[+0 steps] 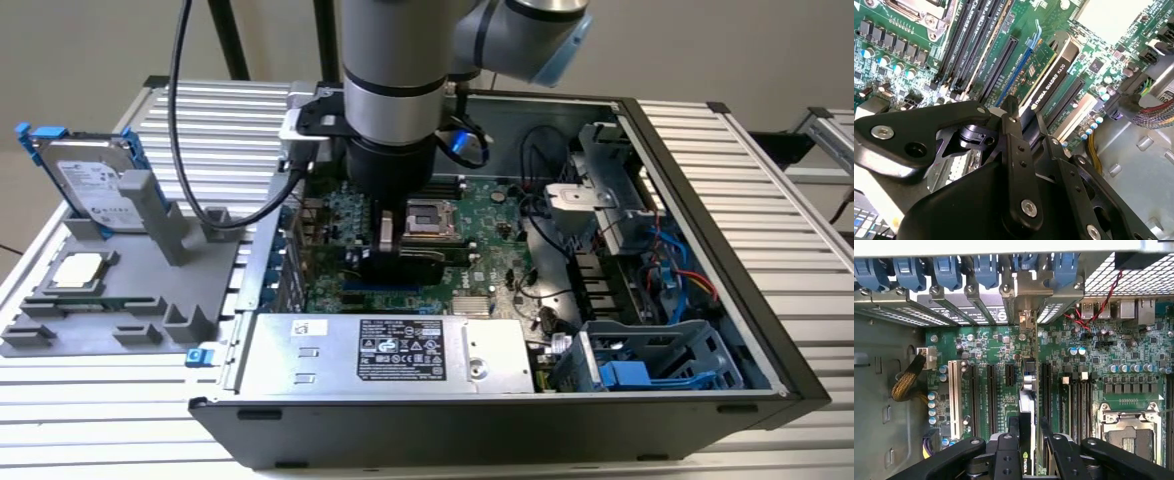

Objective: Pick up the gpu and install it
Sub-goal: 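Insert the gpu into the slot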

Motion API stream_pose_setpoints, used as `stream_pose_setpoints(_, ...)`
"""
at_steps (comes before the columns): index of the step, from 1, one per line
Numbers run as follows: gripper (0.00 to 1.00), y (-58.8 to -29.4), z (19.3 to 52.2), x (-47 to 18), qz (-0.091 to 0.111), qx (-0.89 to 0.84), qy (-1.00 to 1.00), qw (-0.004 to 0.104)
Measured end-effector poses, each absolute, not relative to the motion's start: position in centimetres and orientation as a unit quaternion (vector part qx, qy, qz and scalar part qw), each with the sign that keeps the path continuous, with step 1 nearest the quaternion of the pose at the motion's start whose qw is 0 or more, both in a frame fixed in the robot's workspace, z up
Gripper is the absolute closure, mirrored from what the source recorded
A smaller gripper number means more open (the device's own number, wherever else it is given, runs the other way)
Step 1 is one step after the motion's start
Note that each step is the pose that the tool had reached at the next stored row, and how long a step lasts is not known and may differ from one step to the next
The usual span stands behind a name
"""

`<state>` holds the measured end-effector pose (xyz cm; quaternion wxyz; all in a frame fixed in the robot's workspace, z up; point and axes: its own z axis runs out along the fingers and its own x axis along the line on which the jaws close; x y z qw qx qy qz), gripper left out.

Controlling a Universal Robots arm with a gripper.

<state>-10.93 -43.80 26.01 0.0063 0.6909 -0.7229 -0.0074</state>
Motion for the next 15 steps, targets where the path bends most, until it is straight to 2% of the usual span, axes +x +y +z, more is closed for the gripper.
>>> stream_pose_setpoints(15, 1.00, -43.73, 25.77, -11.02, -0.007, 0.691, -0.723, 0.006)
